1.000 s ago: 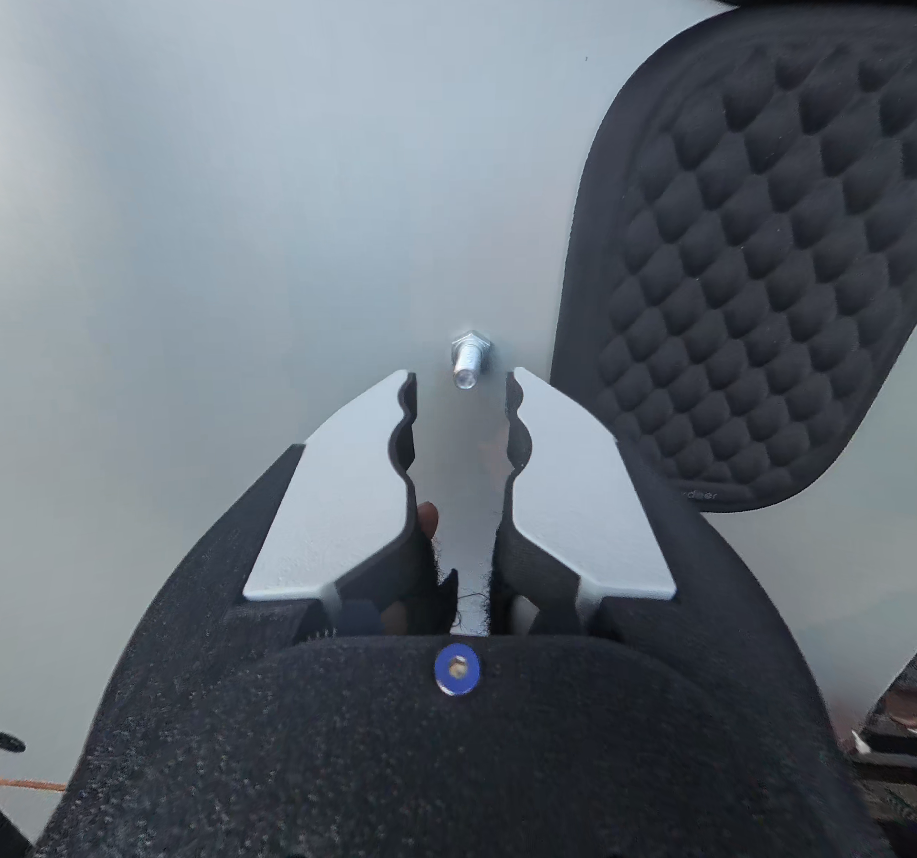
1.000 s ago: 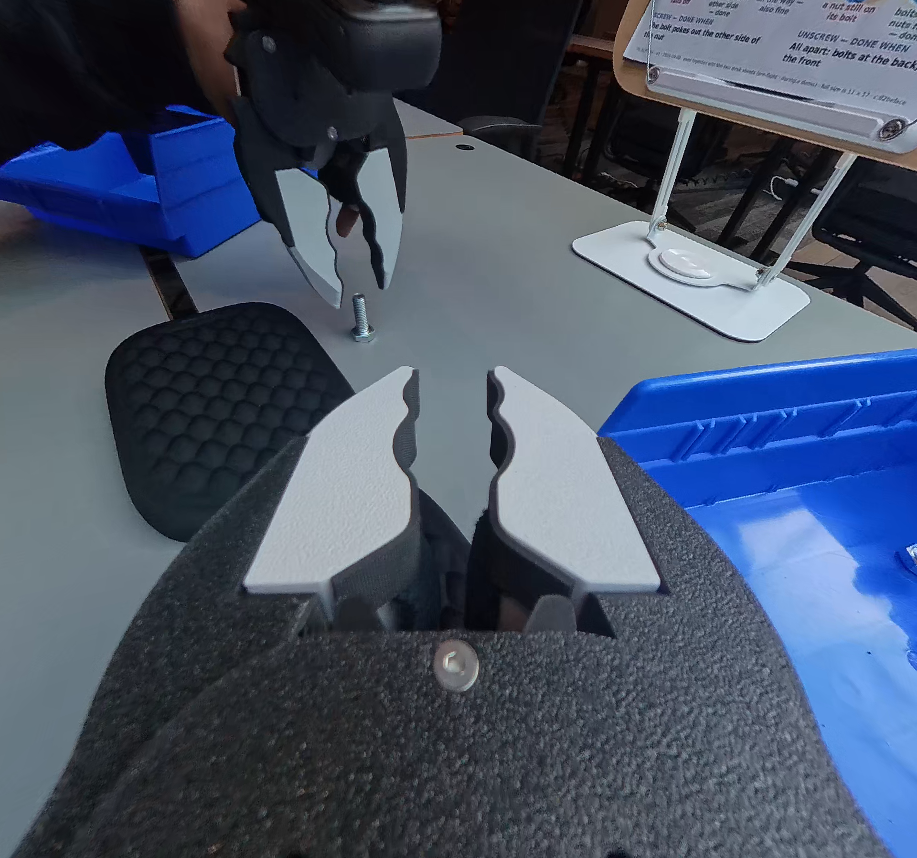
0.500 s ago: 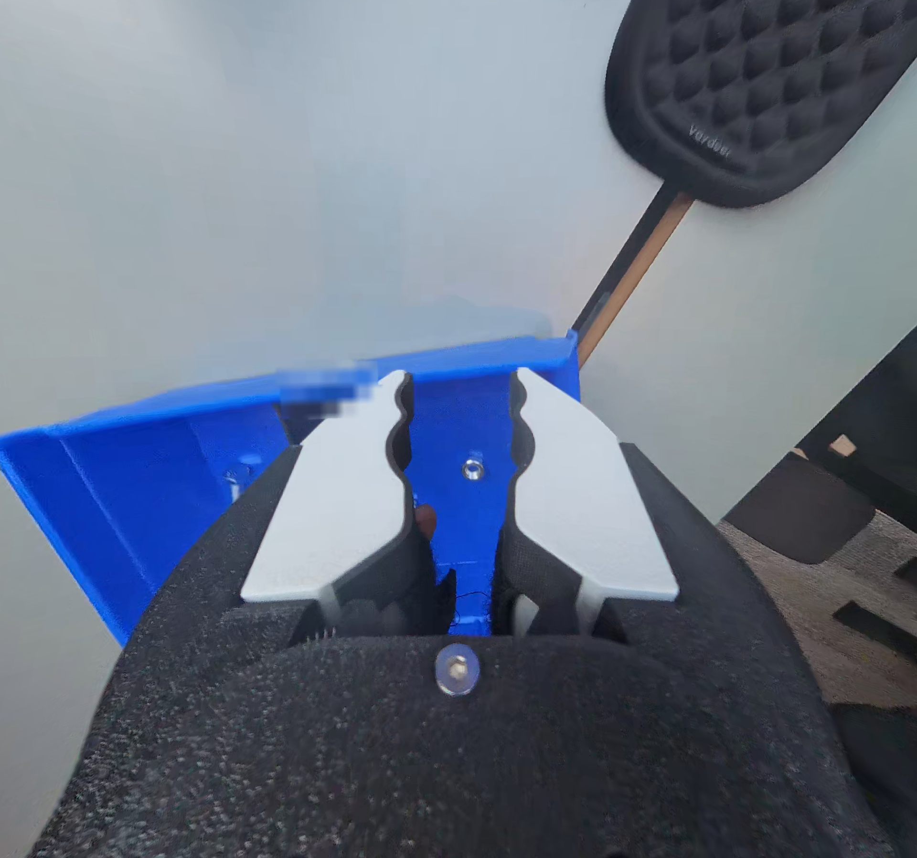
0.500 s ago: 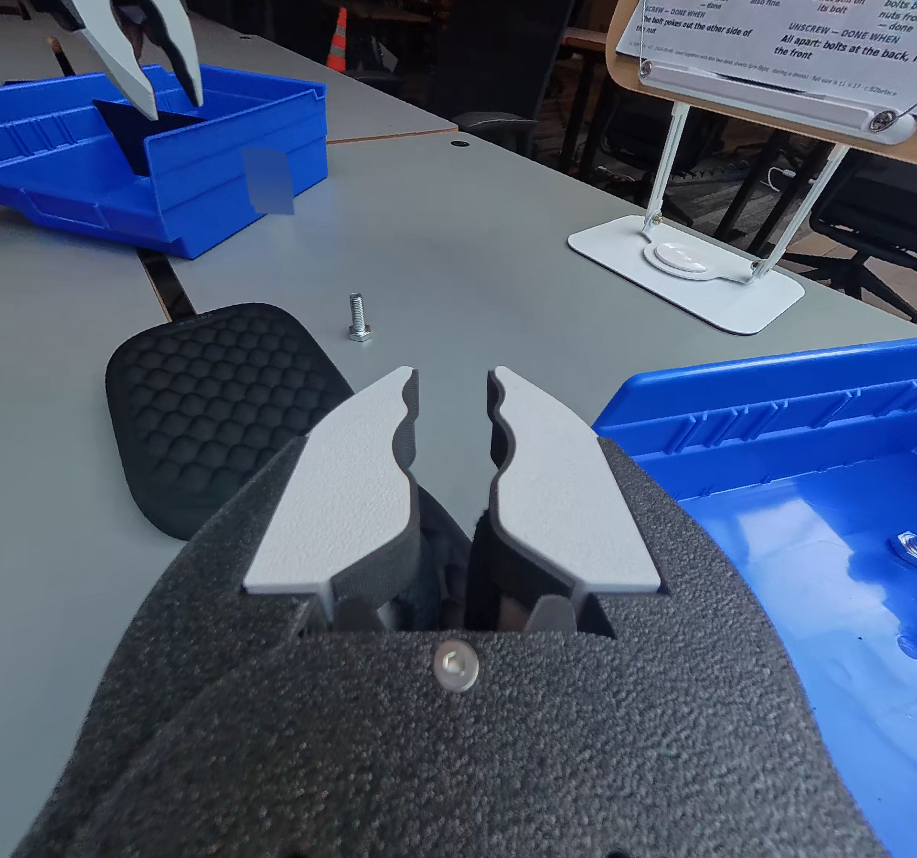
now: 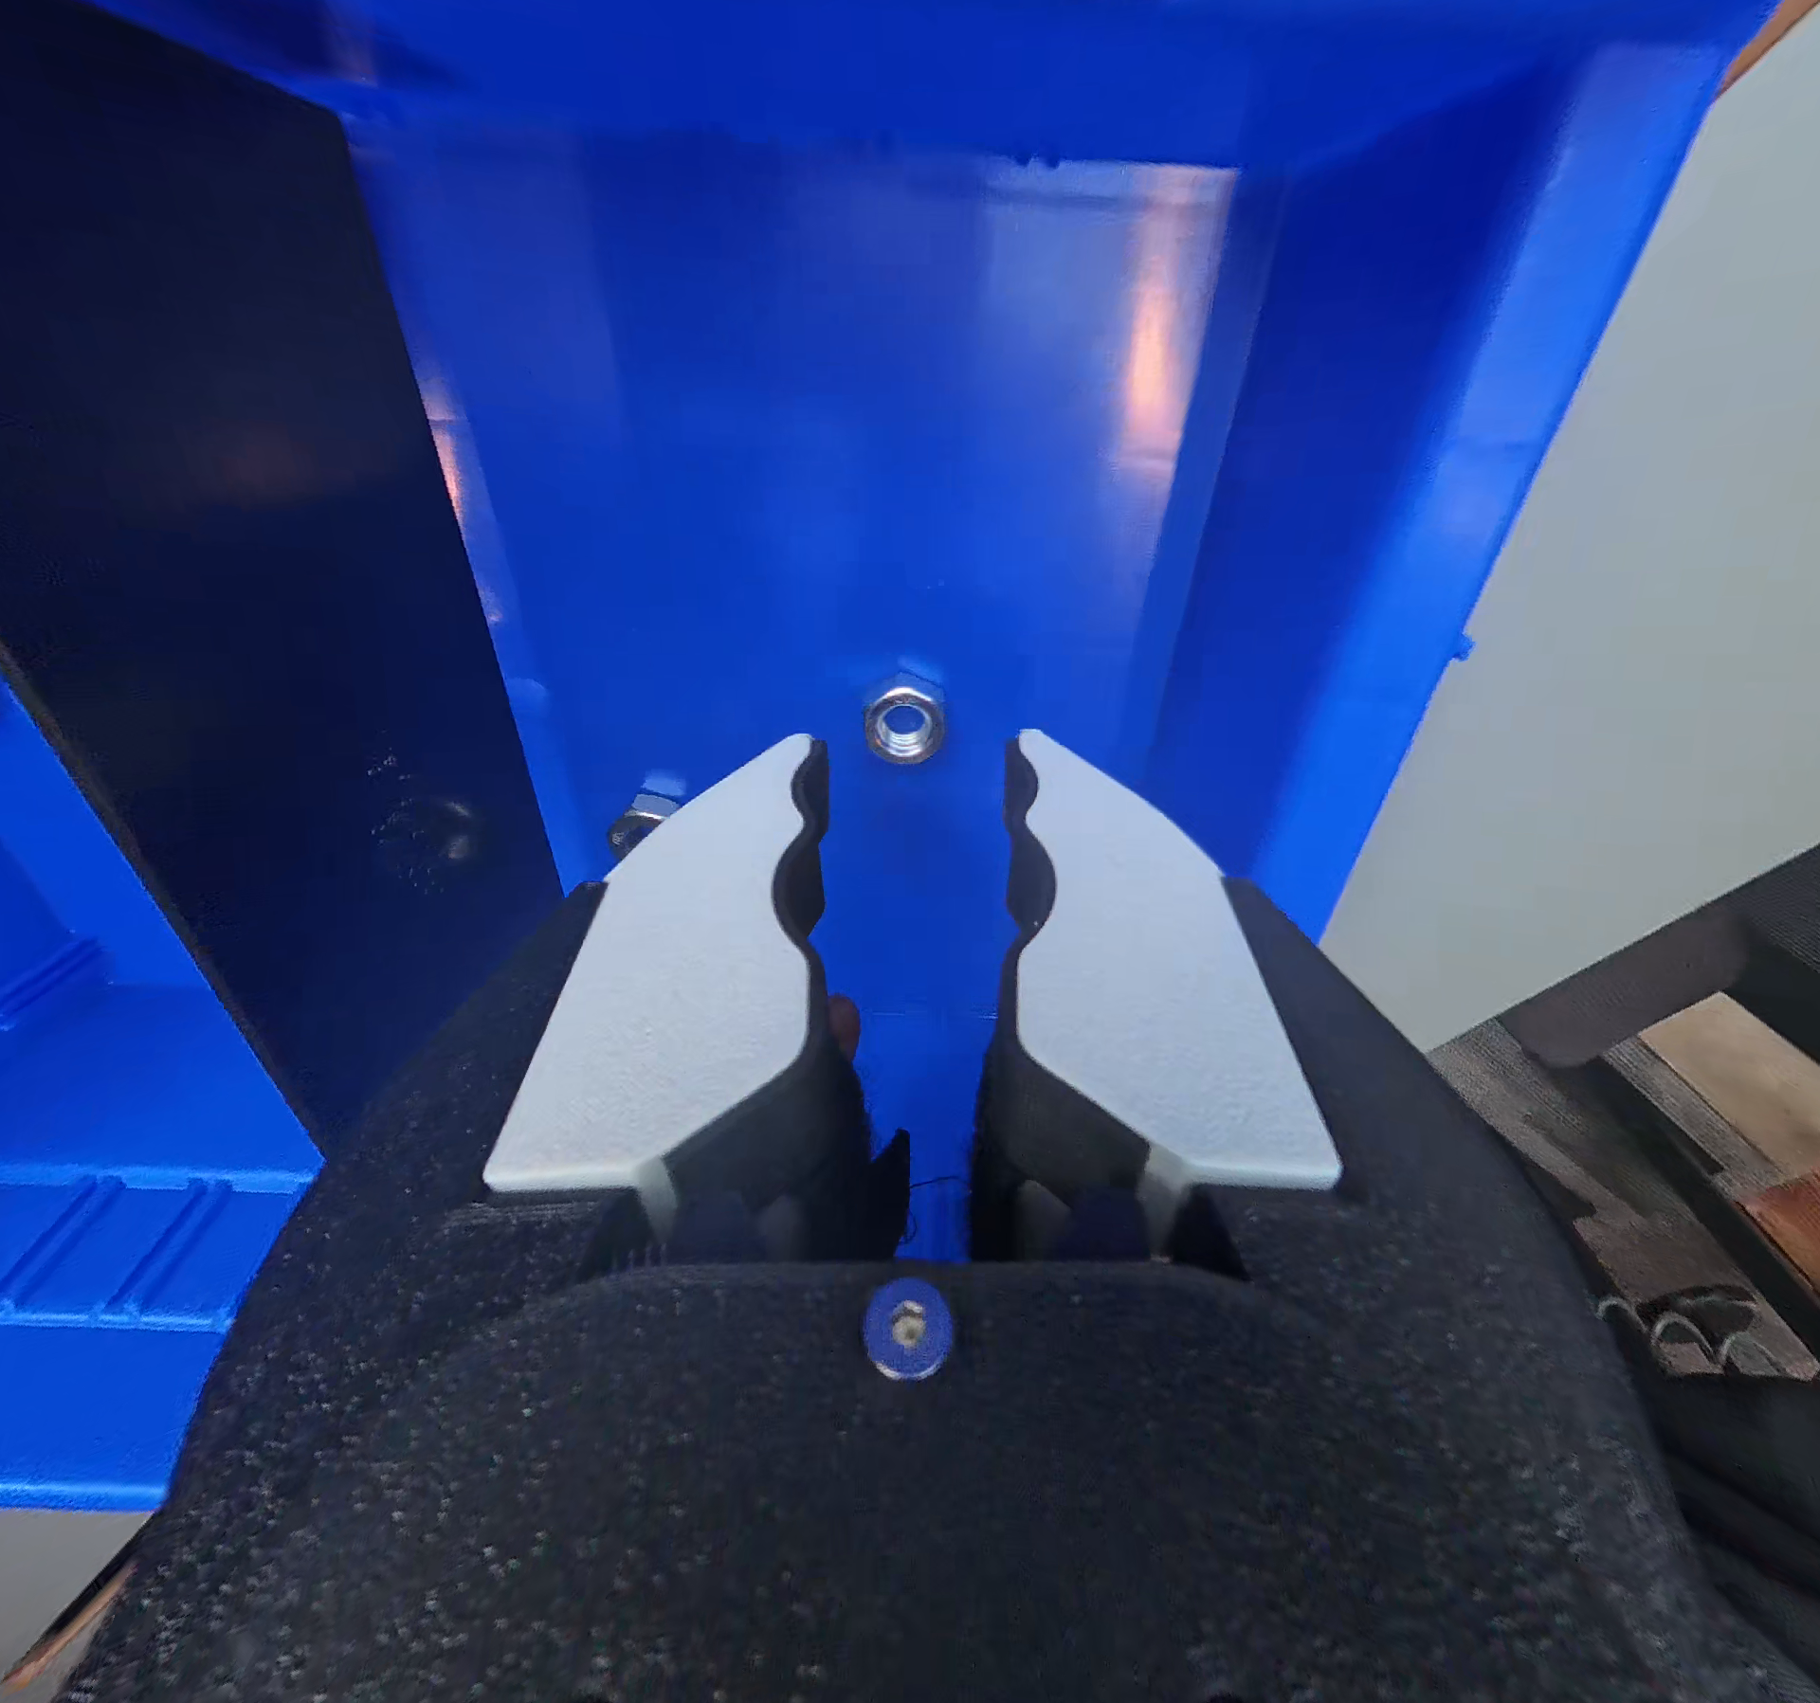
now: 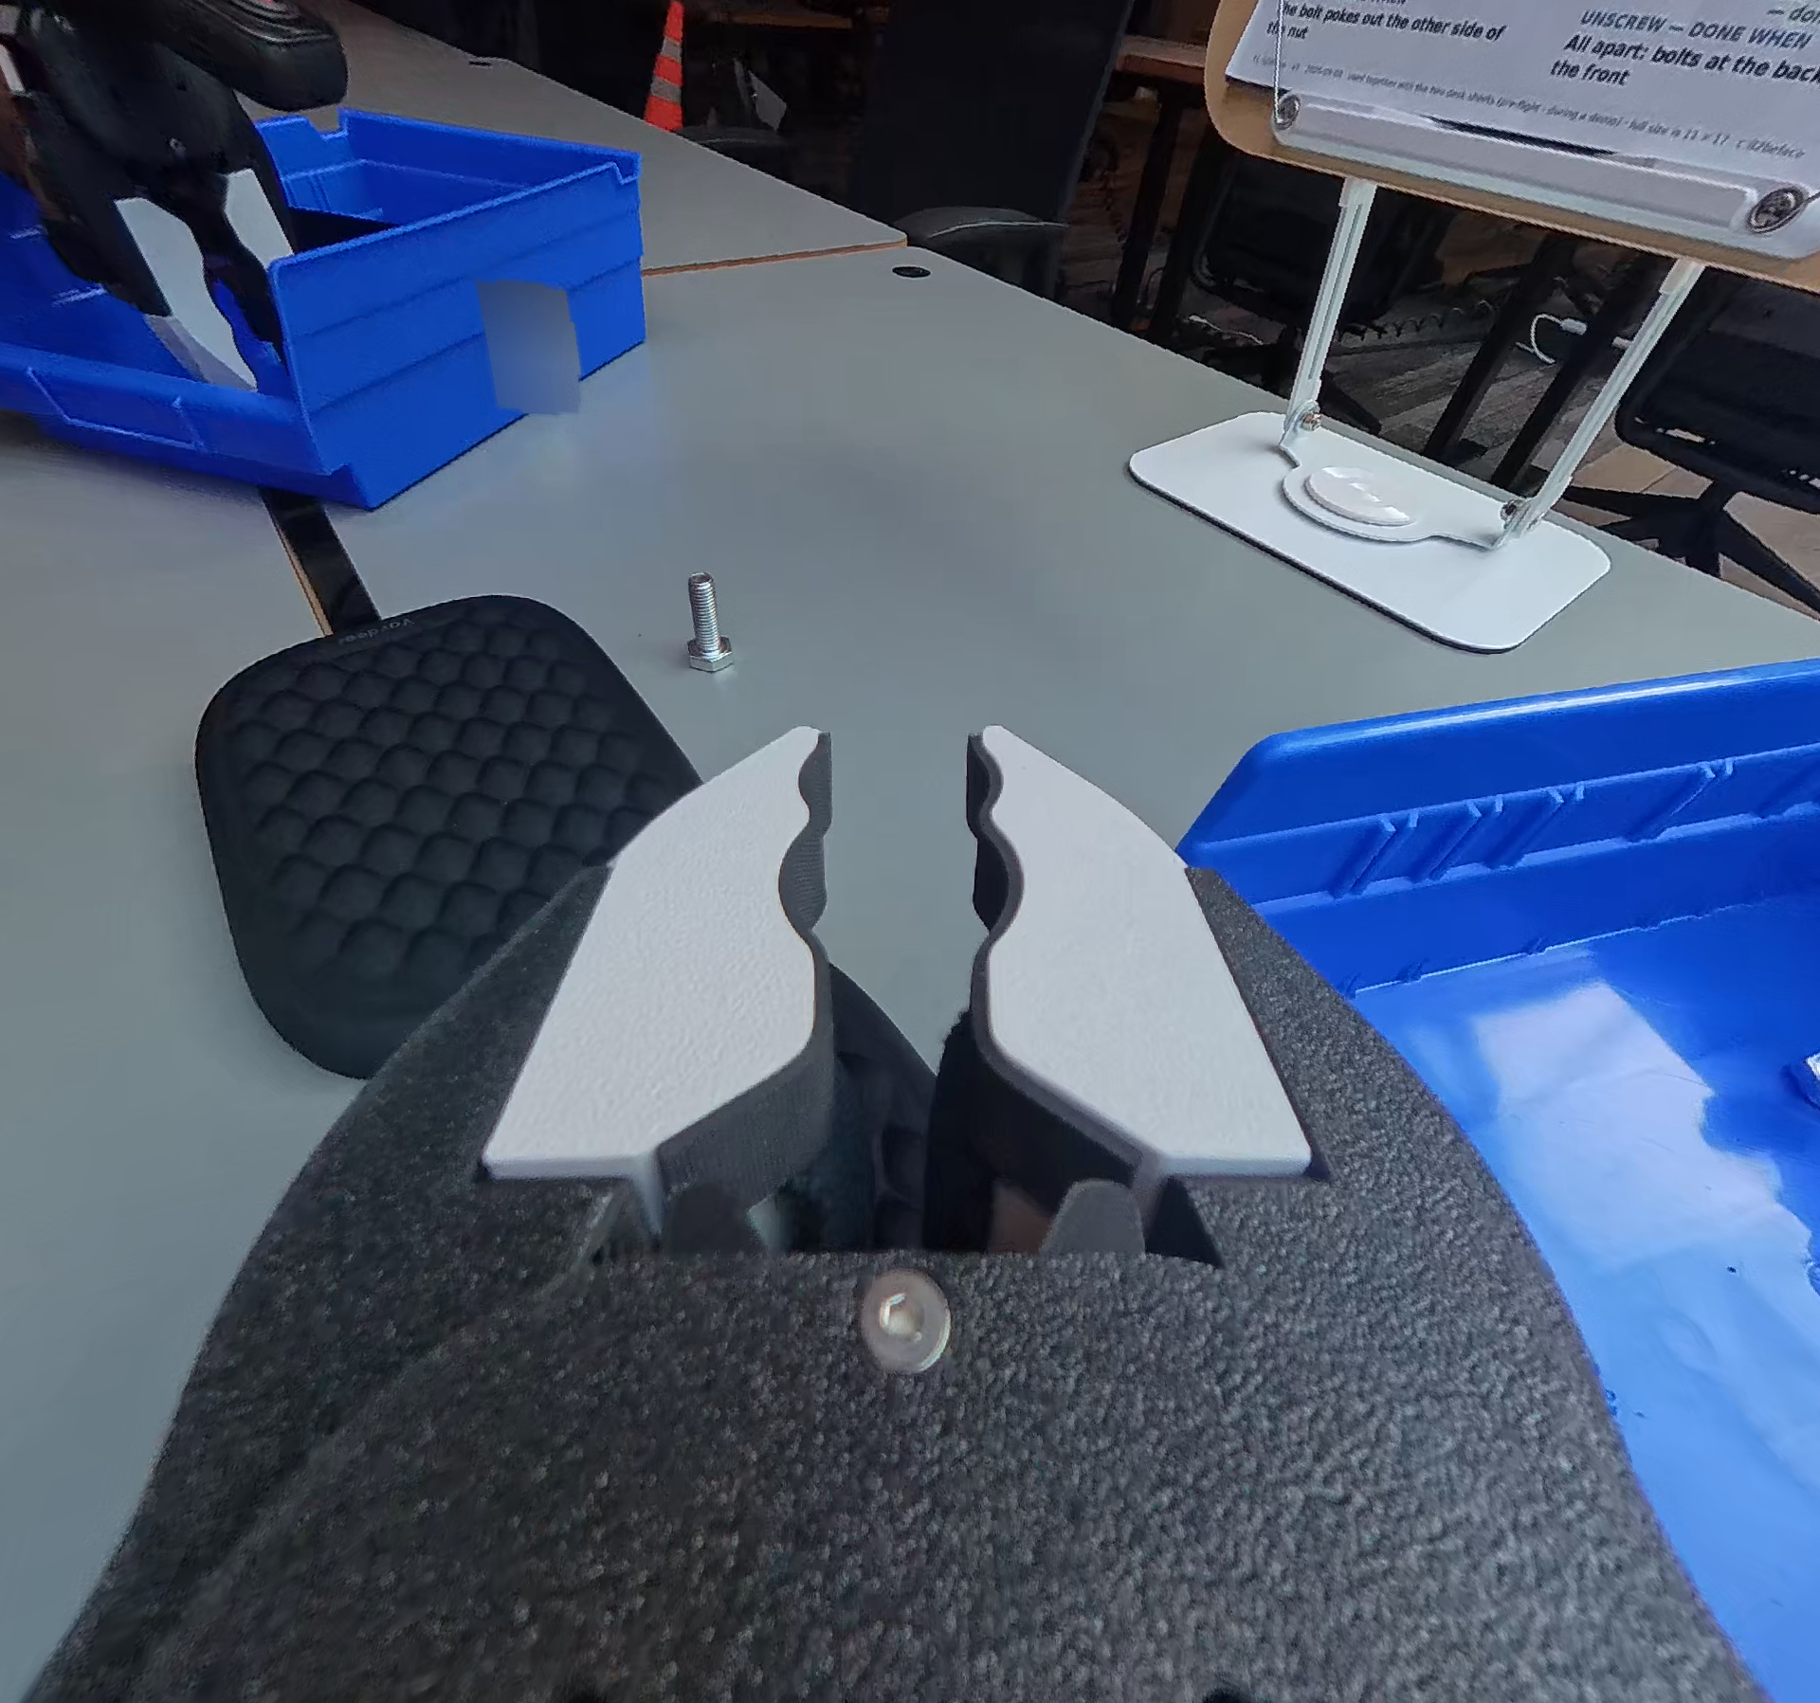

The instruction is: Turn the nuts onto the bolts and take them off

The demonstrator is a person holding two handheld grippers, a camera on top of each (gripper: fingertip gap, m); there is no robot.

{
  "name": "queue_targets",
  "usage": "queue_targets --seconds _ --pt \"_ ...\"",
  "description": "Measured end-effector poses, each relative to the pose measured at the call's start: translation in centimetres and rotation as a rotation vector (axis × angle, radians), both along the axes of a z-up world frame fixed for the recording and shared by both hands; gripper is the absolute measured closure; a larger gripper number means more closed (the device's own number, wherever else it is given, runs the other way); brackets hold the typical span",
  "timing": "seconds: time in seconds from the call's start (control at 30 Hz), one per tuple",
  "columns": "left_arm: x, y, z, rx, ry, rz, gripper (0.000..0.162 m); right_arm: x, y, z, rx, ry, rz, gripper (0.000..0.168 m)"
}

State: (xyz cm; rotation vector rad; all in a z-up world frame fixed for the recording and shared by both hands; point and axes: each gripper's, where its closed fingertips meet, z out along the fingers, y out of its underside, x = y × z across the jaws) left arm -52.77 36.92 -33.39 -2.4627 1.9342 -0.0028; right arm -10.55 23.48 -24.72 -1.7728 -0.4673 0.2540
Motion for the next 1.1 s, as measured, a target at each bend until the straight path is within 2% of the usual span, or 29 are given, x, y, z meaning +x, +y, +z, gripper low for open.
queue_targets --seconds 0.23,0.3,0.37,0.47,0.53,0.63,0.73,0.83,0.97,1.1 --pt "-0.3 0.5 -1.1 -0.006 -0.033 0.017 0.128 0.2 0.1 -0.2 -0.006 -0.001 -0.007 0.143" --pt "-0.4 0.3 -1.5 -0.024 -0.038 0.017 0.131 0.2 0.1 -0.2 -0.008 0.001 -0.006 0.143" --pt "-0.2 0.5 -1.5 -0.022 -0.068 0.025 0.144 0.2 0.2 -0.3 -0.011 0.001 -0.005 0.143" --pt "0.0 0.3 -1.3 -0.053 -0.094 0.033 0.144 0.1 0.2 -0.4 -0.014 -0.005 -0.002 0.143" --pt "0.0 1.0 -0.5 -0.023 -0.086 0.024 0.144 0.0 0.2 -0.5 -0.019 -0.008 0.000 0.143" --pt "1.4 2.5 2.8 0.046 -0.102 0.002 0.145 -0.1 0.3 -0.6 -0.021 -0.012 0.003 0.143" --pt "4.7 3.4 7.0 0.143 -0.119 -0.102 0.145 0.0 0.2 -0.6 -0.021 -0.015 -0.002 0.143" --pt "10.2 2.7 9.8 0.208 -0.153 -0.294 0.145 -0.1 0.1 -0.6 -0.022 -0.014 0.001 0.143" --pt "18.2 0.2 10.1 0.201 -0.163 -0.520 0.145 -0.2 0.1 -0.5 -0.015 -0.016 0.006 0.143" --pt "25.4 -3.1 8.4 0.151 -0.161 -0.710 0.145 -0.2 0.0 -0.6 -0.021 -0.003 0.010 0.143"
